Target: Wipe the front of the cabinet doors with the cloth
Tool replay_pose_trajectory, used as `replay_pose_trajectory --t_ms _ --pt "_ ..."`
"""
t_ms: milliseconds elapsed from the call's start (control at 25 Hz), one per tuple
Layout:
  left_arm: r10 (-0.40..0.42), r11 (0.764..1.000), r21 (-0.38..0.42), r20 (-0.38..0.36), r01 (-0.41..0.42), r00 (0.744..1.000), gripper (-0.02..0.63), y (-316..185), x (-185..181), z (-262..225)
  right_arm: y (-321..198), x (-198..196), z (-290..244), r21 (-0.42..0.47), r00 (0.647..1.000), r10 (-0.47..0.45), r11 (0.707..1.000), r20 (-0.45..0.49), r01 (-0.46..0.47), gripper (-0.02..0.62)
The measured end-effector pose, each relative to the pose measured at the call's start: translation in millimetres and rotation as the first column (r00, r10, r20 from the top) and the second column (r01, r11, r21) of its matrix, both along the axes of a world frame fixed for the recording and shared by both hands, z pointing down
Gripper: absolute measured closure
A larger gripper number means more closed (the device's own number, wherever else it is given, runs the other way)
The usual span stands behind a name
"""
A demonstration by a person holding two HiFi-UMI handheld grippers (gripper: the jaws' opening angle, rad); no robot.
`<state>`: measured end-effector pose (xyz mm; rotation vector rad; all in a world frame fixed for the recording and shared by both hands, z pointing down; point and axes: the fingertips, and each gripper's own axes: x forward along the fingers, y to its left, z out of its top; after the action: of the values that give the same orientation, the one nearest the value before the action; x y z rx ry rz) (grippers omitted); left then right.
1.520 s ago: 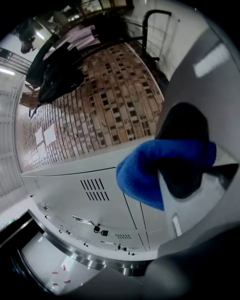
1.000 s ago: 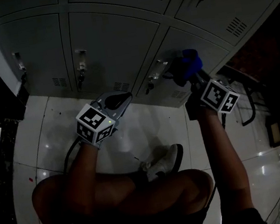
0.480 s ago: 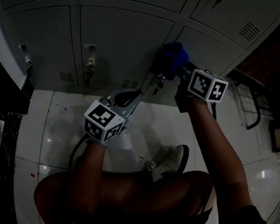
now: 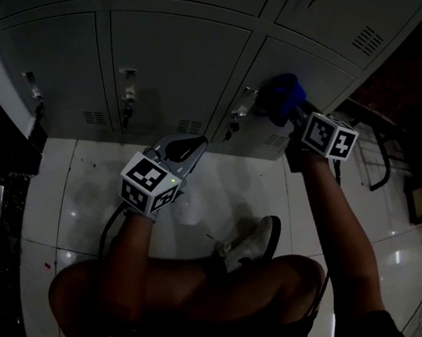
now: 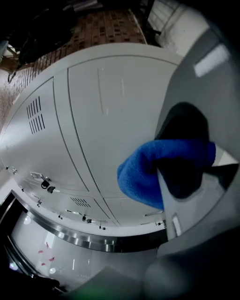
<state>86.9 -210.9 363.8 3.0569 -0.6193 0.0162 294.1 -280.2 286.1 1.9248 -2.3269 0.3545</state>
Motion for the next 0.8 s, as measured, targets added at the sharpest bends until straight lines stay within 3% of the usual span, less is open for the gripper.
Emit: replay_pose_trajectory --t_ms 560,800 --pt "0.005 1.000 0.000 0.029 -0.005 1.000 0.600 0.8 2.9 5.7 33.9 133.7 -1.6 0.003 0.970 0.245 0.970 0.000 -0.245 0.520" --pt "0.006 1.000 -0.002 0.032 -0.006 0.999 0.600 1.2 3.7 7.0 42.8 157.7 1.4 0.000 0.952 0.307 0.952 0.009 -0.307 0.520"
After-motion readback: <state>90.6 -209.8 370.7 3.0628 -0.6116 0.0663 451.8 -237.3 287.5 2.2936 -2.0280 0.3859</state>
